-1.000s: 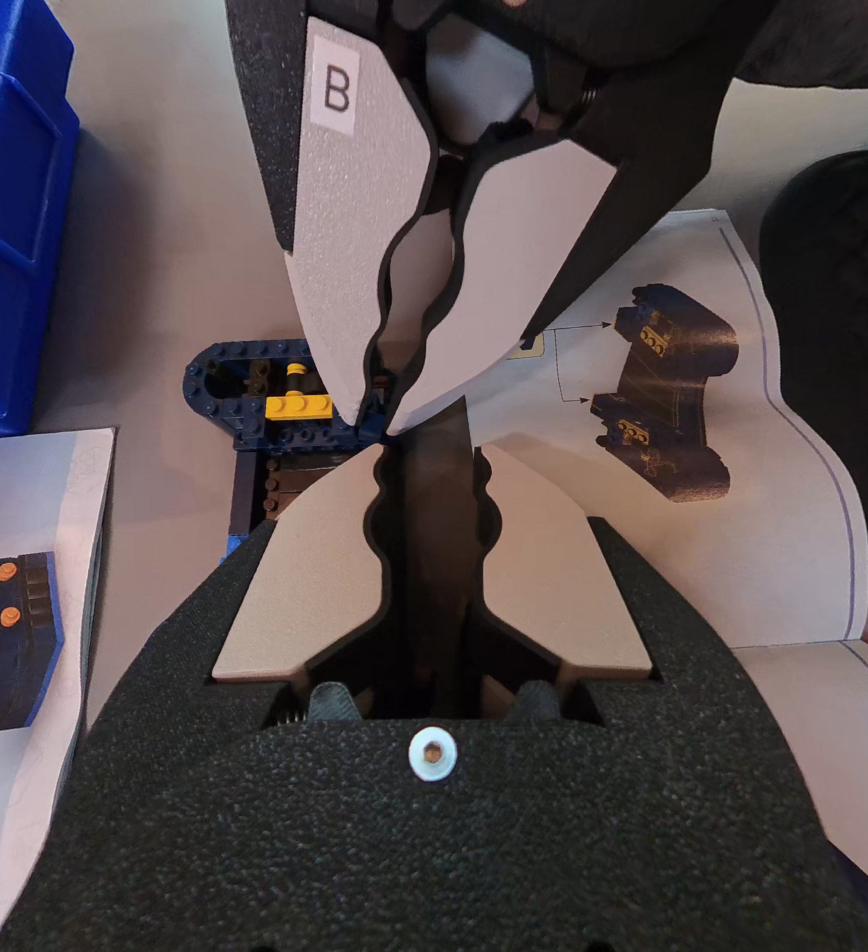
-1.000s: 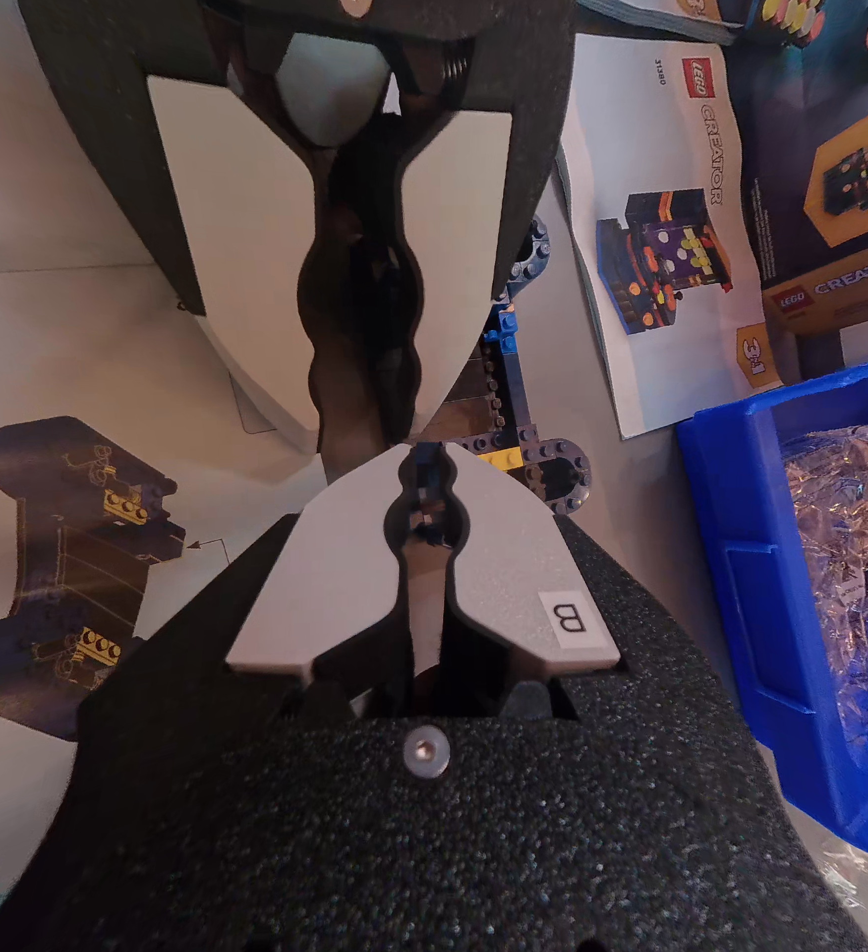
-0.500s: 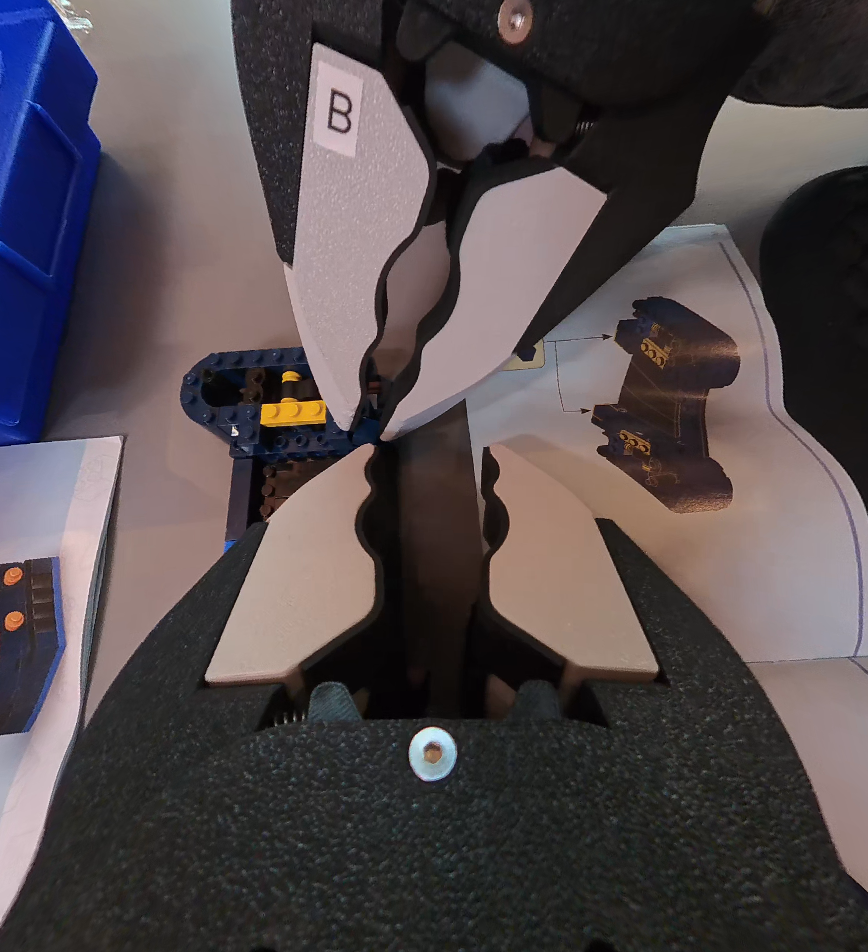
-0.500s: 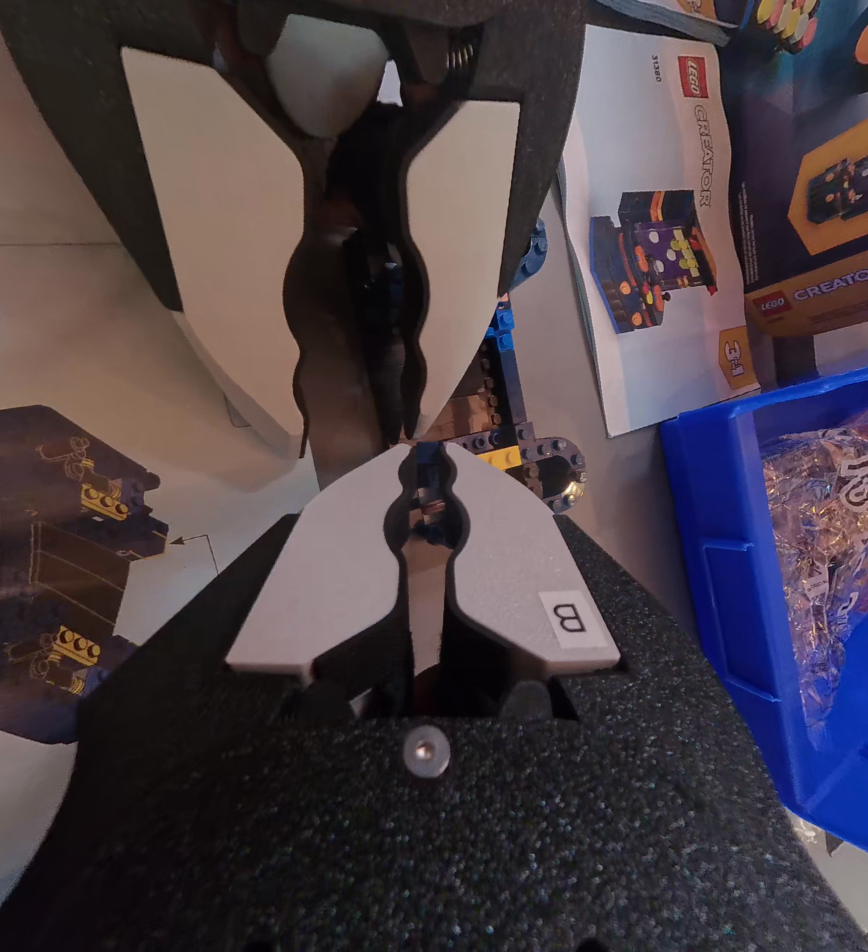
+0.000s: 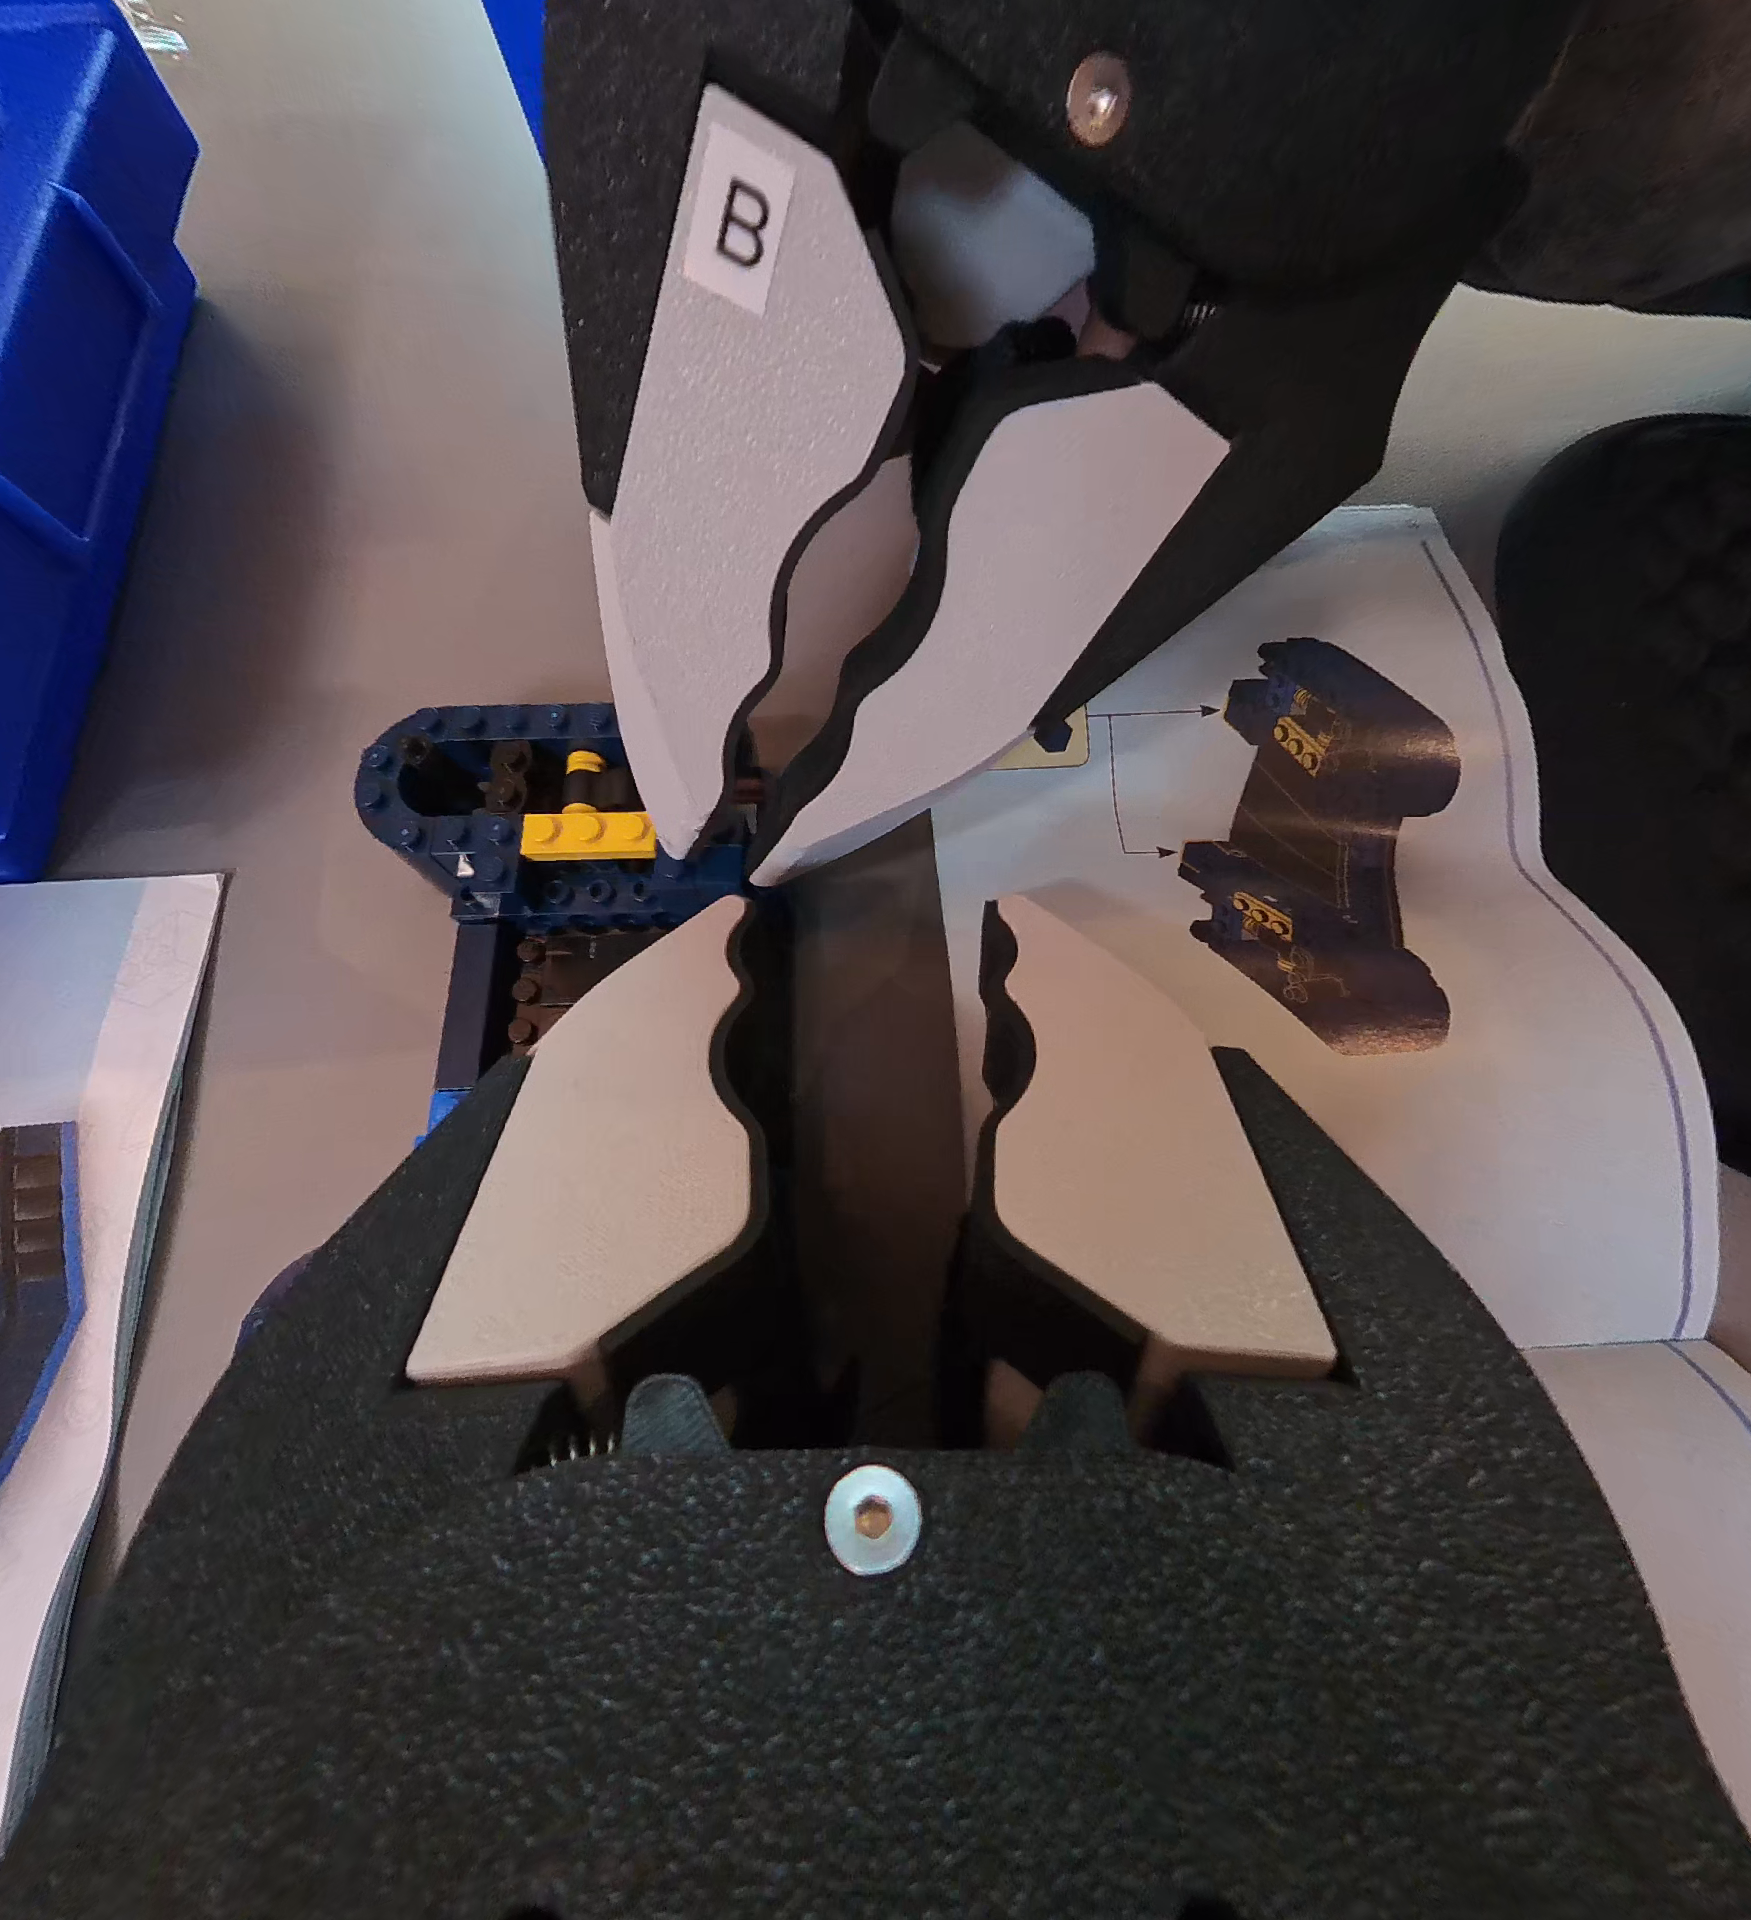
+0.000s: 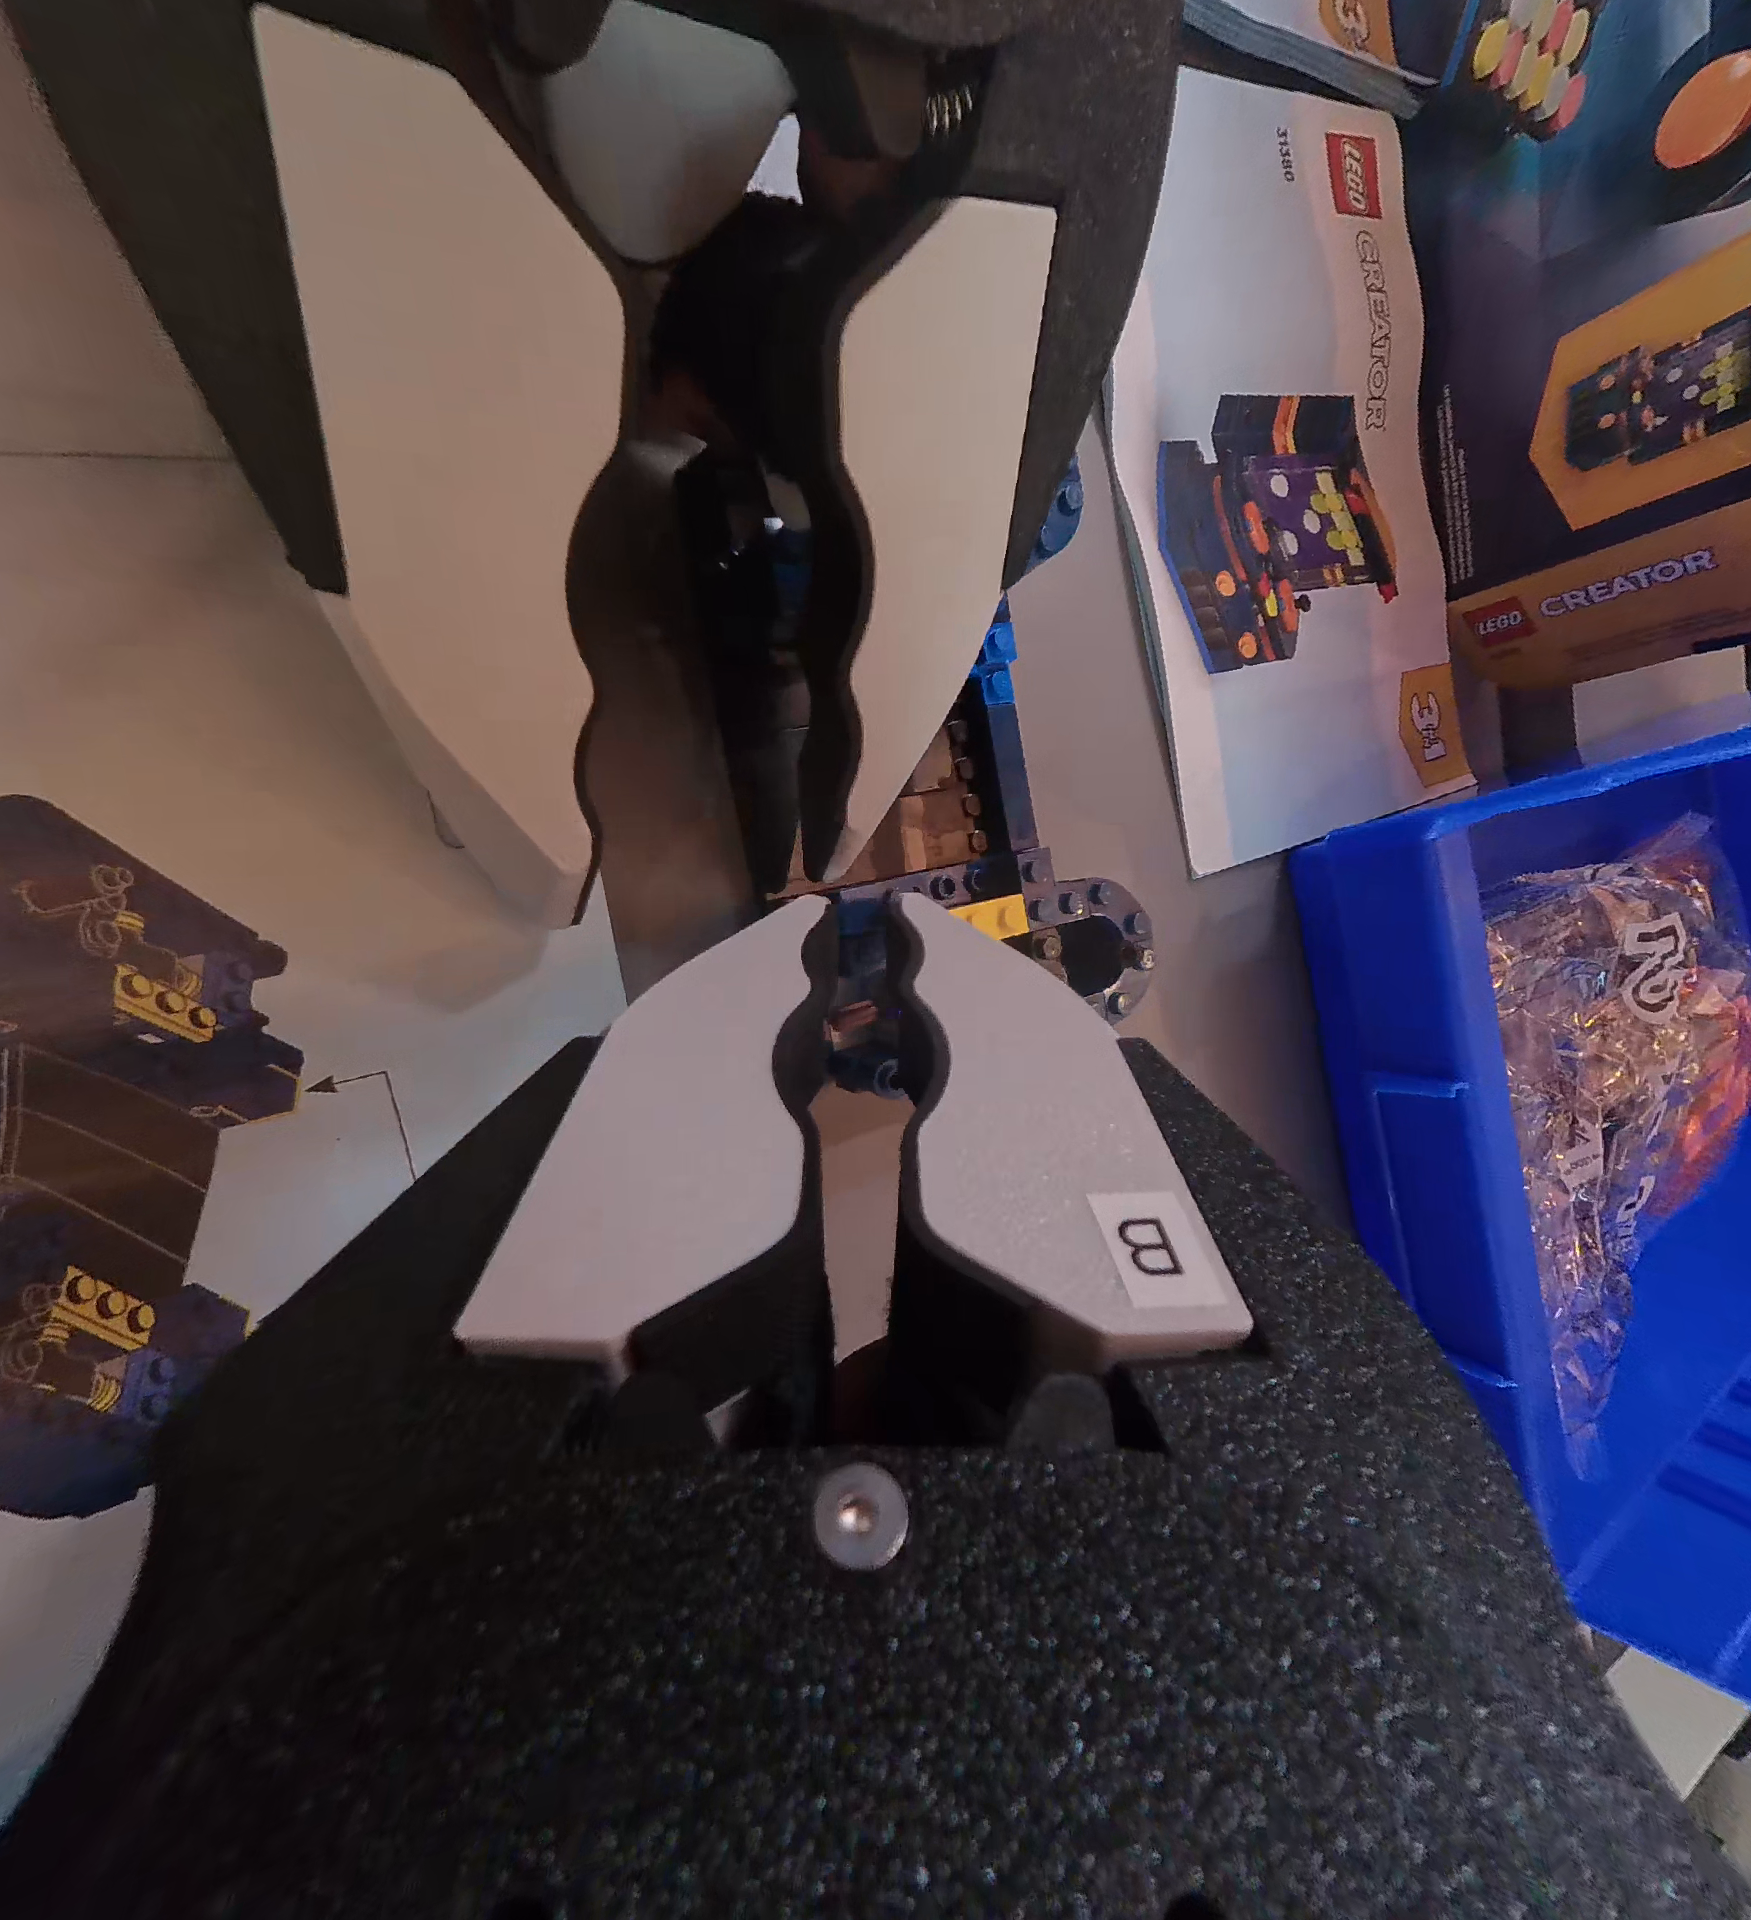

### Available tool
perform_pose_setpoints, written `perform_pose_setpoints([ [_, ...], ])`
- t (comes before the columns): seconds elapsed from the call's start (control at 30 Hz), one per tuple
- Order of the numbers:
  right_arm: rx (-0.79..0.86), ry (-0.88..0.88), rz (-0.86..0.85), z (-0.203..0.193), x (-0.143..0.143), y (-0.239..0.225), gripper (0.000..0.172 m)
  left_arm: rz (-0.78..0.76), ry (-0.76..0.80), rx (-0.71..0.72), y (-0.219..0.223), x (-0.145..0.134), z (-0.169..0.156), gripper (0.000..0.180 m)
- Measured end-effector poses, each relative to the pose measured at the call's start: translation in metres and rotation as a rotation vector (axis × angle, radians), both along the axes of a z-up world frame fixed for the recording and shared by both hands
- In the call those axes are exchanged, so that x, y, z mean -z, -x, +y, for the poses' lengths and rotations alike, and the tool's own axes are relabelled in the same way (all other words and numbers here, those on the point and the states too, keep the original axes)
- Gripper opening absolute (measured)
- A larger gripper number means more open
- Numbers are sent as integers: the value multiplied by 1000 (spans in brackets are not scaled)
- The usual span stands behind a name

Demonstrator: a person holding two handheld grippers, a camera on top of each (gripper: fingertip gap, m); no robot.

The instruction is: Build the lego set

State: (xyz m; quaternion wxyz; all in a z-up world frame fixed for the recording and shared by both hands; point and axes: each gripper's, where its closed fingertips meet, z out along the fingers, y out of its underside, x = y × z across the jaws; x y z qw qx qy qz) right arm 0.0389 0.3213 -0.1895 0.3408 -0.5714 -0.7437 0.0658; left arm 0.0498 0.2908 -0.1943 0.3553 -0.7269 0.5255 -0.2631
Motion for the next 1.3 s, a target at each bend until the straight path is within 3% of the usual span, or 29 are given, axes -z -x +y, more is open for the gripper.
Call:
perform_pose_setpoints([
  [0.53, -20, -62, 15, -1, -1, 0, 4, 13, -3, 5, 0, 1, 0, 39],
  [0.83, -43, -213, -46, -1, -2, -1, 3, 18, -2, 12, 0, 2, -1, 39],
  [1.3, -39, -215, -41, 0, -1, -2, 2, -1, 23, -17, -1, 1, 1, 42],
])
